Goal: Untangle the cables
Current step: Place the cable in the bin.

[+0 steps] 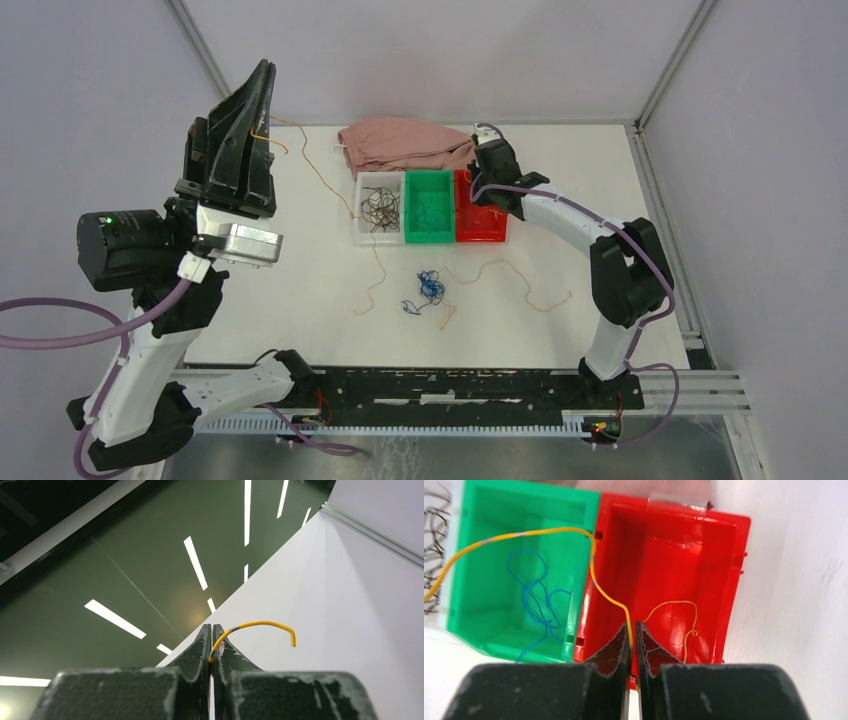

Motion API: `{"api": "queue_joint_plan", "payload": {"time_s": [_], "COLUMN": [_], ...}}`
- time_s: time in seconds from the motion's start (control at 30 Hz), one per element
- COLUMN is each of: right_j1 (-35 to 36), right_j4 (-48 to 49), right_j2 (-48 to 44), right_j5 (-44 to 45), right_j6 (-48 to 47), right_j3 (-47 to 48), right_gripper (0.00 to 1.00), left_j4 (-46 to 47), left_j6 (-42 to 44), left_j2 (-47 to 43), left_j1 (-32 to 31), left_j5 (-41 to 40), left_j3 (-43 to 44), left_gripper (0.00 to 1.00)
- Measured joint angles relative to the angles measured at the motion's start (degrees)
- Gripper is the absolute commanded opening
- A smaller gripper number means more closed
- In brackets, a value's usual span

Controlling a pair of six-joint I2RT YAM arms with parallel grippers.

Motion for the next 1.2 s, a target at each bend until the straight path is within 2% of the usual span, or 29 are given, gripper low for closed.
{"api": "queue_joint_plan", "payload": {"time_s": [0.13,0.23,0.53,0.7,0.8,0.87,0.97,1.2], "right_j1": [0.0,0.0,0.0,0.0,-0.2,-0.5,-1.3,-2.3], "right_j4": [-2.9,-4.0,-6.8,-9.3,-11.5,-12.5,-13.5,-17.3], "right_j2": [1.6,1.5,-1.6,-2.0,-1.1,0.8,5.6,17.9], "right_j5": [-0.4,-0.3,0.4,1.1,1.3,1.2,0.3,-0.2], "right_j6": [1.7,3.1,5.0,5.0,4.6,4.3,3.8,3.5], "right_j3": [0.1,0.0,-1.2,2.8,7.9,12.3,19.6,33.4], "right_gripper": [0.28,0.48,0.54,0.61,0.62,0.67,0.71,0.74], "left_j4": [0.0,0.0,0.0,0.1,0.2,0.2,0.2,0.0], "left_j6": [0.0,0.0,0.0,0.0,0.0,0.0,0.0,0.0], "left_j2": [0.0,0.0,-0.5,-1.0,-1.2,-1.2,-1.2,-1.2], "left_j1": [0.0,0.0,0.0,0.0,0.0,0.0,0.0,0.0], "left_j5": [0.0,0.2,0.2,0.2,0.2,0.2,0.2,0.2], "left_j3": [0.0,0.0,-0.2,-0.7,-0.8,-0.8,-0.8,-0.8], "left_gripper": [0.03,0.03,0.03,0.03,0.03,0.03,0.03,0.03]}}
